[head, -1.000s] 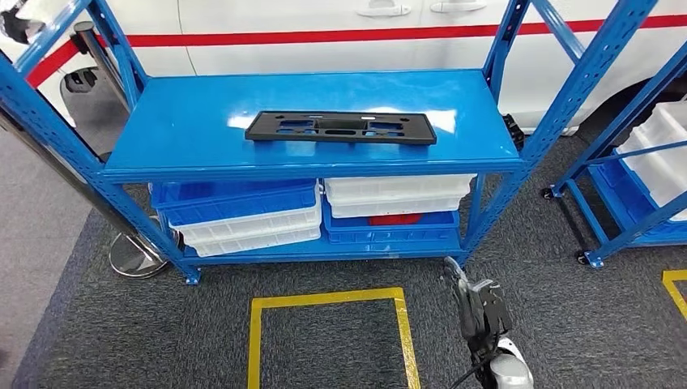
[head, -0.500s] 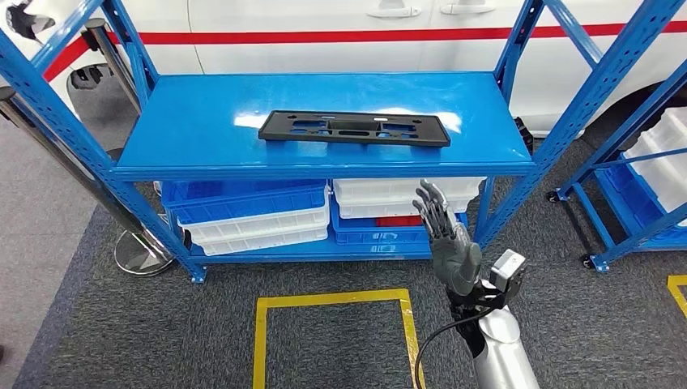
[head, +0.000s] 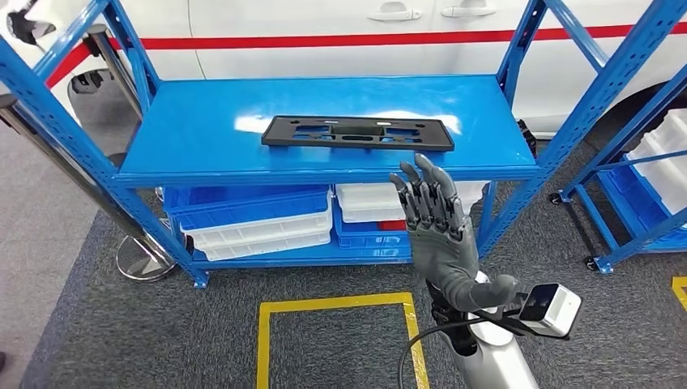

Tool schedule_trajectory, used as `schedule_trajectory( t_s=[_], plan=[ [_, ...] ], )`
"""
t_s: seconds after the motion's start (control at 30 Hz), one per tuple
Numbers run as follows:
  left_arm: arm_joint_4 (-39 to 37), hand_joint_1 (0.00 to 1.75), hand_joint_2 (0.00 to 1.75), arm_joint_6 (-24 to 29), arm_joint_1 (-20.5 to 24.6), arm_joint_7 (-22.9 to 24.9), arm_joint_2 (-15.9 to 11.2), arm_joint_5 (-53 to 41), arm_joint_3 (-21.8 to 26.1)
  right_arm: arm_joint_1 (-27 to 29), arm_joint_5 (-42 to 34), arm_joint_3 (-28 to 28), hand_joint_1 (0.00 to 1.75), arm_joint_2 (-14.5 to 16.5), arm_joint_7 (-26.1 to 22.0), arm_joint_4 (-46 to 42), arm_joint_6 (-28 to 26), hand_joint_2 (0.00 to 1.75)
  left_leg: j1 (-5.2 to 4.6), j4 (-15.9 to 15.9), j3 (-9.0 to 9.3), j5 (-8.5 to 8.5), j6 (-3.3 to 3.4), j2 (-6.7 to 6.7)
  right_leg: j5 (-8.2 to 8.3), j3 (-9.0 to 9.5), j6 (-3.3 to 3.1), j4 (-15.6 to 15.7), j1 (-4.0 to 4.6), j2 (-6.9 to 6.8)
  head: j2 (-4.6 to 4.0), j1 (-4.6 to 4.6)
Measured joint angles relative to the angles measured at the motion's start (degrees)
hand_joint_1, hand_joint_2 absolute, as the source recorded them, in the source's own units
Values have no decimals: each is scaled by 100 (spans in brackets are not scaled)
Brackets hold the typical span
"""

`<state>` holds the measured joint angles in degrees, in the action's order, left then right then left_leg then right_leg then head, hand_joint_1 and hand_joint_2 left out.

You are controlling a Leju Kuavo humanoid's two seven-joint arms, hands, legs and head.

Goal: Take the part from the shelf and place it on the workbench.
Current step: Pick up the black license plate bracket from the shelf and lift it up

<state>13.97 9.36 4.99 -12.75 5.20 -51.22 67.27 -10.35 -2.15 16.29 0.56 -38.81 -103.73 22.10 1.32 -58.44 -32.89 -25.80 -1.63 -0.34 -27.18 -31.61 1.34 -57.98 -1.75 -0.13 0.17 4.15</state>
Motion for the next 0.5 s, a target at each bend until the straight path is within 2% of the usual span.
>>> schedule_trajectory(
  t_s=[0.07,0.13,0.17,0.23,0.27,0.3,0.33,0.37,0.4,0.43,0.47,0.5],
  plan=[
    [-7,0,0,14,10,-19,0,-34,39,0,-87,173,0,-132,-21,-93,-238,0,-8,15,-3,-3,108,2,-12,6,78,7,-9,0,0,0],
    [-9,0,0,32,14,-32,0,-44,68,8,-174,297,0,-208,-26,-137,-372,0,-6,43,28,-2,205,24,-154,-82,114,-211,-23,2,0,0],
    [-9,0,0,40,20,-36,0,-43,76,15,-204,350,0,-228,-25,-144,-392,0,-10,56,44,-6,244,42,-302,-226,113,-504,-20,4,0,-1],
    [-10,0,0,45,31,-40,0,-41,90,29,-231,457,0,-245,-20,-144,-386,0,-50,55,59,-33,301,87,-617,-674,92,-1315,7,5,0,0],
    [-13,0,0,45,34,-41,1,-40,97,33,-232,507,0,-246,-16,-141,-381,0,-75,54,72,-48,320,111,-666,-857,77,-1607,24,5,0,0],
    [-16,0,0,44,35,-42,2,-40,104,33,-232,553,0,-246,-13,-139,-379,0,-101,53,93,-67,334,136,-605,-945,53,-1700,40,4,0,1],
    [-21,0,0,44,35,-43,4,-39,110,28,-230,591,0,-246,-10,-136,-378,0,-126,52,124,-90,343,162,-428,-913,14,-1551,62,-5,0,1],
    [-26,0,0,43,35,-44,10,-39,115,17,-228,620,0,-246,-9,-134,-378,0,-147,53,163,-117,346,189,-184,-784,-43,-1217,93,-40,0,1],
    [-31,0,0,42,34,-49,17,-38,118,-2,-227,642,0,-246,-7,-133,-377,0,-165,53,198,-147,344,216,22,-620,-114,-831,138,-133,0,0],
    [-37,0,0,37,33,-58,24,-39,121,-30,-226,658,0,-246,-3,-130,-379,0,-190,45,223,-179,329,243,155,-473,-175,-477,185,-233,0,-1],
    [-42,0,0,29,33,-69,30,-41,125,-59,-224,671,0,-246,1,-124,-385,0,-207,38,235,-205,310,278,211,-384,-219,-253,223,-312,0,-1],
    [-47,0,0,17,34,-83,33,-49,128,-81,-220,678,0,-246,7,-118,-400,0,-219,40,242,-225,287,321,198,-349,-245,-151,254,-348,0,-1]
  ],
)
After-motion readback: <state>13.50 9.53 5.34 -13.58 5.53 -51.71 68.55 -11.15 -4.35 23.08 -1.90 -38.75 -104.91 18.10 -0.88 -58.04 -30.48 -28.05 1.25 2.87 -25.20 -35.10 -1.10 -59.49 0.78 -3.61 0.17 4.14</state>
